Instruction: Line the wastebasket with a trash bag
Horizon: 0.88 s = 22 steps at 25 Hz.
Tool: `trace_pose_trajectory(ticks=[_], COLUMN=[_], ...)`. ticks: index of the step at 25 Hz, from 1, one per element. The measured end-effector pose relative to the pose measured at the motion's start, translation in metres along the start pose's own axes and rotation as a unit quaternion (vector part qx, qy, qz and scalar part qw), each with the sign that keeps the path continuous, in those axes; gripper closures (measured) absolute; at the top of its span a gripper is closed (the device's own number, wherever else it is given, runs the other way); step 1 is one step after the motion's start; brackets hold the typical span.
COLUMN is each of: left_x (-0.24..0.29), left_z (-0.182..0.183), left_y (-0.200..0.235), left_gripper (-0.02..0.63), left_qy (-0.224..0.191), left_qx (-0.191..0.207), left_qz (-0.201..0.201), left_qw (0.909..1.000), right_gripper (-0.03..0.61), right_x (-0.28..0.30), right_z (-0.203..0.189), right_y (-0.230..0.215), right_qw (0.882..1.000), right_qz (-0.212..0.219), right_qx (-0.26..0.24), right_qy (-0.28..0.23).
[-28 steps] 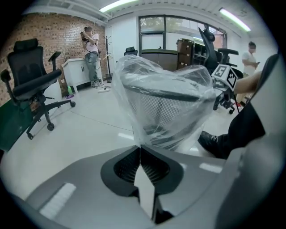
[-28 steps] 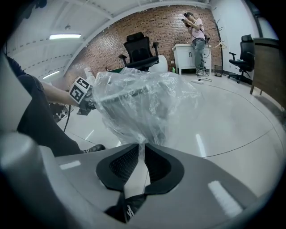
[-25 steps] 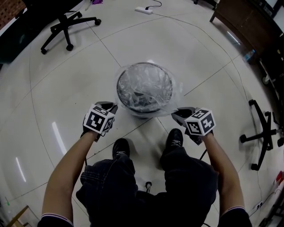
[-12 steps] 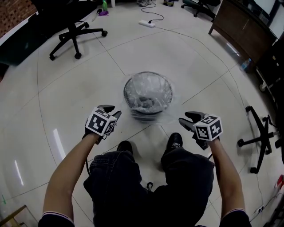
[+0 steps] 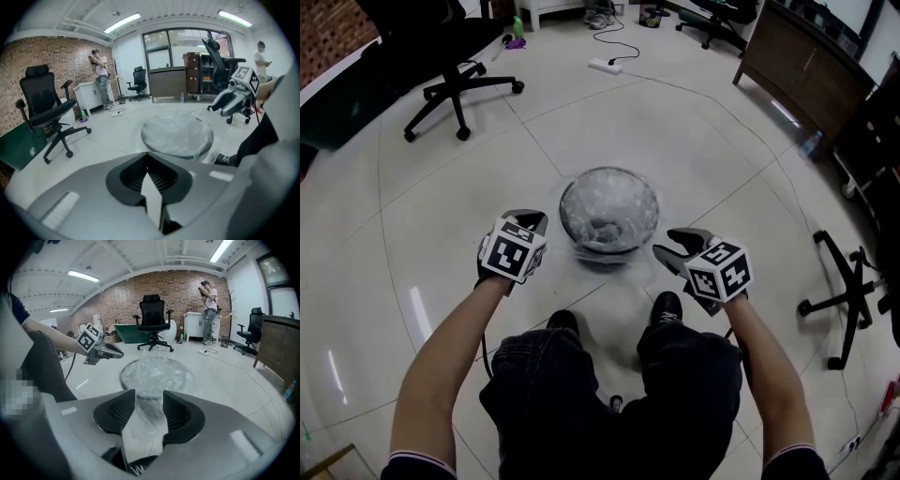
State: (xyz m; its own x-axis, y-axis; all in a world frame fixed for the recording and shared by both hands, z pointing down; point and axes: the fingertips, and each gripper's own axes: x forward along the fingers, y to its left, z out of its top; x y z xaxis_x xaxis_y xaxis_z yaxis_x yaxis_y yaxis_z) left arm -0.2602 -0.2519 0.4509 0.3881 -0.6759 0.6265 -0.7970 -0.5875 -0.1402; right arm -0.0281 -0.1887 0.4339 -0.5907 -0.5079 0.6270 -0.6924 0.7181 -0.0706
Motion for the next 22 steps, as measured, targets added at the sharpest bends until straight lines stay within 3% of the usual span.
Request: trace_pose_trajectory(ticks=[3,6,10,13,22], left_x=[0.008,0.02,0.042,0.06,0.088], left_z=[0.02,0.036,0.046,0.044,0.059], left_y=[0.01,0.019,0.025,0.018,0.027], left_gripper=[0.599,0.538,0.491,0.474,0.5], left_qy=[-0.009,-0.017,-0.015,-0.007,-0.018], left_qx=[0.016,0.03,0.032,0.035,0.009], left_qz=[0.005,-0.002,-0.02,-0.033,-0.04], left_qw=[0.9998,0.9994,0.9992,0.9988,0.999], right_gripper=[0.388,0.343,0.333,0.333,0.571], right_x=[0.011,0.024,0.045,0.054,0.048], right_z=[0.017,0.031,0.035,0.027,0.024], right_y=[0.007,0.019,0.019,0.01,-0.012], right_qw=[1.0,1.0,0.997,0.996,0.995], right_qz=[0.002,0.006,-0.007,-0.019,-0.016], right_qx=[-0.008,-0.029,-0.071,-0.074,-0.081], right_qy=[-0.008,-0.008,0.019,0.04,0.051])
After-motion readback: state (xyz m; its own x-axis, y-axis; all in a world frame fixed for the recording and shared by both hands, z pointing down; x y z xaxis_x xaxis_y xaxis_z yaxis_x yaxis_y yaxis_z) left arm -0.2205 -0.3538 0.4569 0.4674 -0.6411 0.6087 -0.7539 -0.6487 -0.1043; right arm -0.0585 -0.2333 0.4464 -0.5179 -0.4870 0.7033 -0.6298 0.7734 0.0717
